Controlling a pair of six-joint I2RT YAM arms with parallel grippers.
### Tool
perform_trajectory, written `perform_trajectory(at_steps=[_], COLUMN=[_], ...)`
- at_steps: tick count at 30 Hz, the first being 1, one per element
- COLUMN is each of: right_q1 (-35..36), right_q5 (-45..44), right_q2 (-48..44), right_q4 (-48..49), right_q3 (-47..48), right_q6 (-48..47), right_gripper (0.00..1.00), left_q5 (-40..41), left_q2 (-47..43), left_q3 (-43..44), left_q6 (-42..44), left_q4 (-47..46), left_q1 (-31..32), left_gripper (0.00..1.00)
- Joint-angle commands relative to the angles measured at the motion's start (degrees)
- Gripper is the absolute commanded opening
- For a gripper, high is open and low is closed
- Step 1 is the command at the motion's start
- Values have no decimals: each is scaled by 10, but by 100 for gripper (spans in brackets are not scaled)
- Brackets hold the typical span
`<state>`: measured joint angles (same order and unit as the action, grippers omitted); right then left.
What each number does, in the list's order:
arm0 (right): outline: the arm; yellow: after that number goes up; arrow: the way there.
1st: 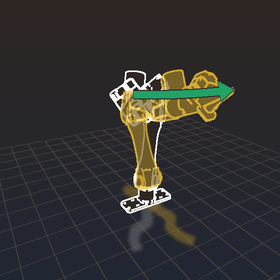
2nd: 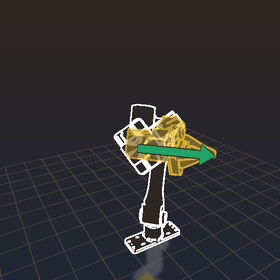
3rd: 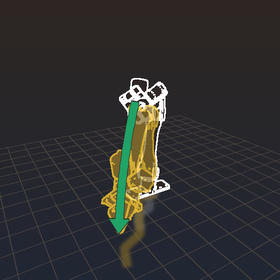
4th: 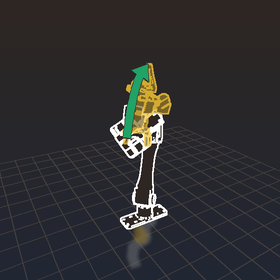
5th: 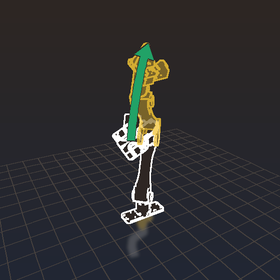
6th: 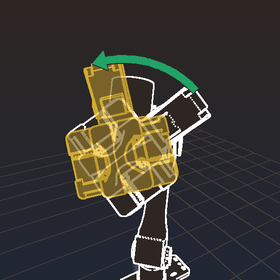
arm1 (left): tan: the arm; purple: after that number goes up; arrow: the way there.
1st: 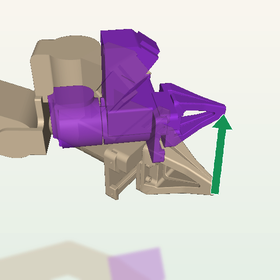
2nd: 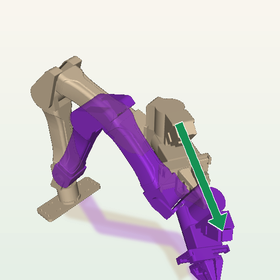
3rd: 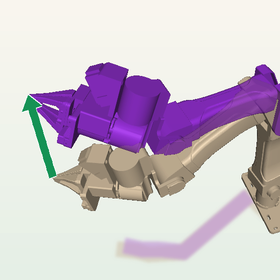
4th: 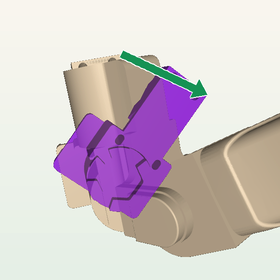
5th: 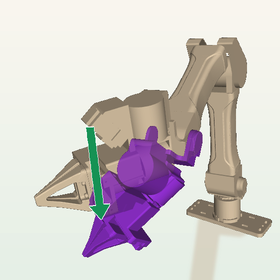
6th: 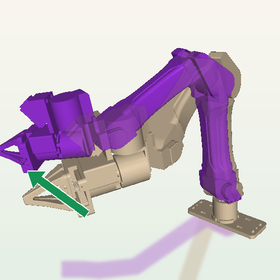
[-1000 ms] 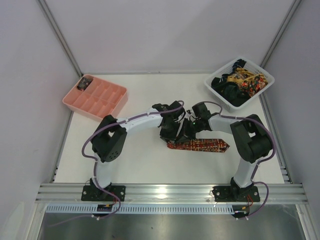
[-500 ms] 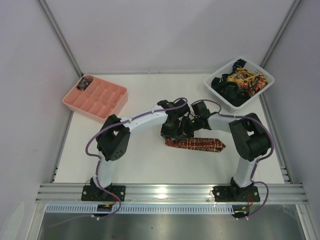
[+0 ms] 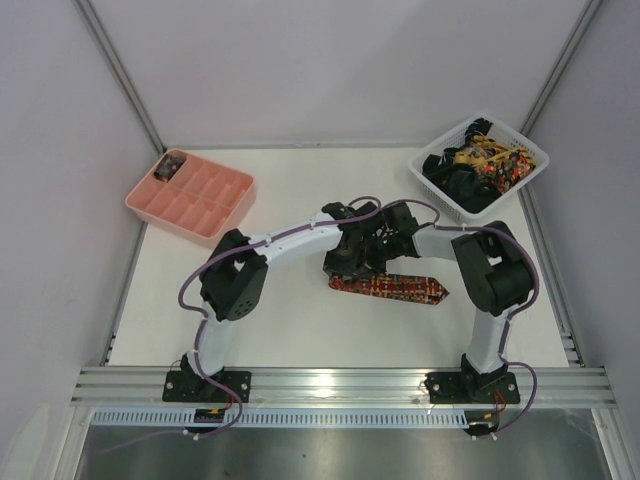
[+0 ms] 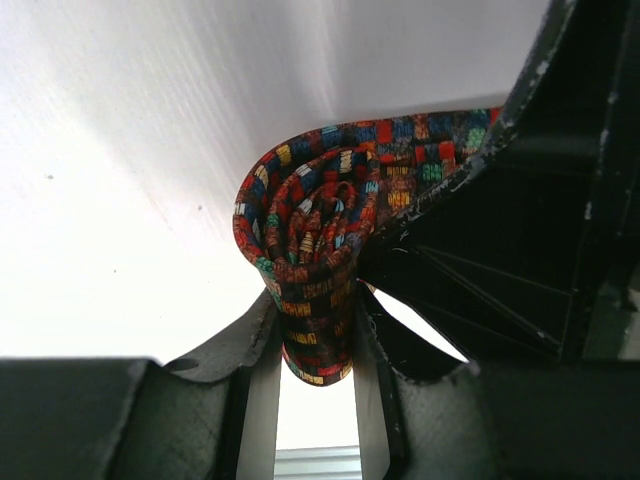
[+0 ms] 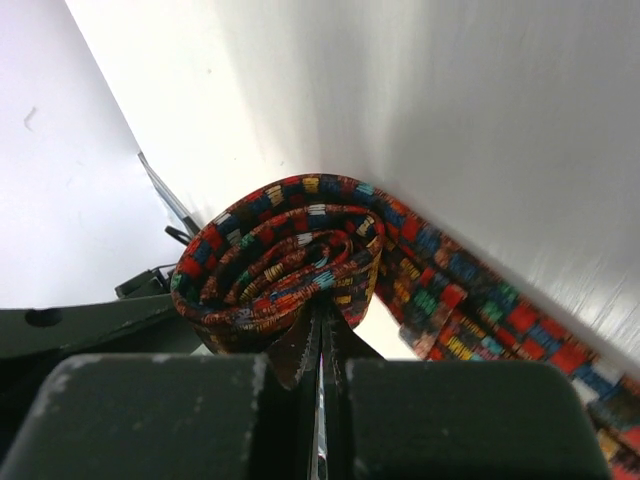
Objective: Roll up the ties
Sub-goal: Roll the tie
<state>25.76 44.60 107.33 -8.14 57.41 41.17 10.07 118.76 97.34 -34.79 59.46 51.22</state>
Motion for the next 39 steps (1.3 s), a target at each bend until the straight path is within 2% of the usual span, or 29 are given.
perform_trajectory(at_steps=[1, 6, 7, 9, 13, 21, 30, 39], right_q1=[-3, -16, -18, -27, -41, -54, -58, -69], right_q5=[20, 29, 29, 37, 41, 50, 52, 41], right_q2=[24, 40, 42, 43, 35, 25, 23, 12], right_q4=[22, 10, 2, 2, -8, -13, -12, -35], right_q3=[25, 38, 38, 33, 30, 14, 9, 2], right_q6=[4, -13, -21, -24, -34, -45, -49, -57], right_gripper=[0, 0, 0, 0, 0, 0, 0, 0], left_q5=[-2, -36, -43, -48, -73, -93, -95, -139], left_q2=[9, 52, 52, 42, 32, 29, 50, 47], left_q3=[40, 80, 81, 79, 82, 101, 159, 119], left_q6=[-13, 10, 12, 15, 19, 18, 23, 22], left_q4=[-37, -36, -42, -51, -70, -67, -22, -41], left_q1=[10, 14, 16, 17, 16, 14, 12, 12], left_gripper=[0, 1, 8, 10, 30, 34, 42, 41])
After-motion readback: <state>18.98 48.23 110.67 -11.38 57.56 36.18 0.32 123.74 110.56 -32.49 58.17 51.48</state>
